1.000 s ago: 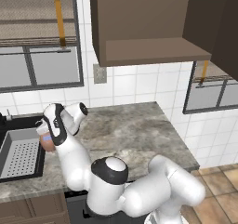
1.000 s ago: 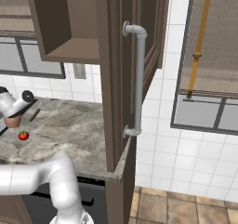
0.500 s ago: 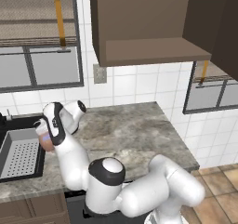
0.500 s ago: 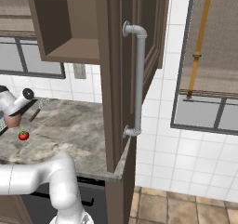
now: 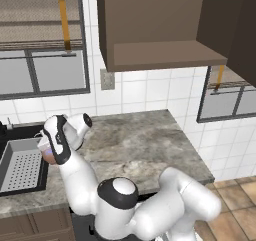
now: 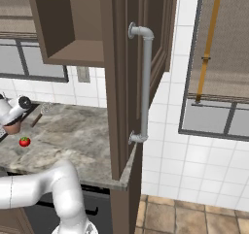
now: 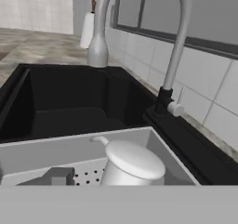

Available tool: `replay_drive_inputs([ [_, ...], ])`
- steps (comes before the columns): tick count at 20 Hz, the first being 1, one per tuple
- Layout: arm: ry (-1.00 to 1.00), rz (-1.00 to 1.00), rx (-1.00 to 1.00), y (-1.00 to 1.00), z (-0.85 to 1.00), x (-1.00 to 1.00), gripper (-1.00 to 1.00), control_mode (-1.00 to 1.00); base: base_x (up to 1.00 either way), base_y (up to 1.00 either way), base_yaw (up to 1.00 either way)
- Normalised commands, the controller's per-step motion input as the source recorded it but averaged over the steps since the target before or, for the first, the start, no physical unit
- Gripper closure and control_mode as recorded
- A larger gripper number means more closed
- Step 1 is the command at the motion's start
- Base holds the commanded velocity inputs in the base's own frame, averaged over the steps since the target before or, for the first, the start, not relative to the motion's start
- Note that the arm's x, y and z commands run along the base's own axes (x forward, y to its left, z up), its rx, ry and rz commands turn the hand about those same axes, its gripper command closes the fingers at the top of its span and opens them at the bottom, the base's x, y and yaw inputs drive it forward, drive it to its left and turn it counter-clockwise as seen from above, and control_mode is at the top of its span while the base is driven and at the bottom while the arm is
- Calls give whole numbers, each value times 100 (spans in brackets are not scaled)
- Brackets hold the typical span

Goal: Open the cabinet. Pick the soap dispenser and place it next to the sink. Then close the cabinet.

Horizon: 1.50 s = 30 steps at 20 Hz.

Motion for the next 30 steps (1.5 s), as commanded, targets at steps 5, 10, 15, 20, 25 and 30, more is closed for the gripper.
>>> replay_drive_inputs([
  [5,-6,0,0,-8,-45,-21,100,-100,0,0,0],
  [10,-1,0,0,-15,-51,-19,100,-100,0,0,0],
  [15,0,0,0,-27,-55,-22,100,-100,0,0,0],
  [20,0,0,0,-28,-54,-19,100,-100,0,0,0],
  [25,0,0,0,-40,-49,-13,100,-100,0,0,0],
  [30,0,0,0,-41,-46,-5,100,-100,0,0,0],
])
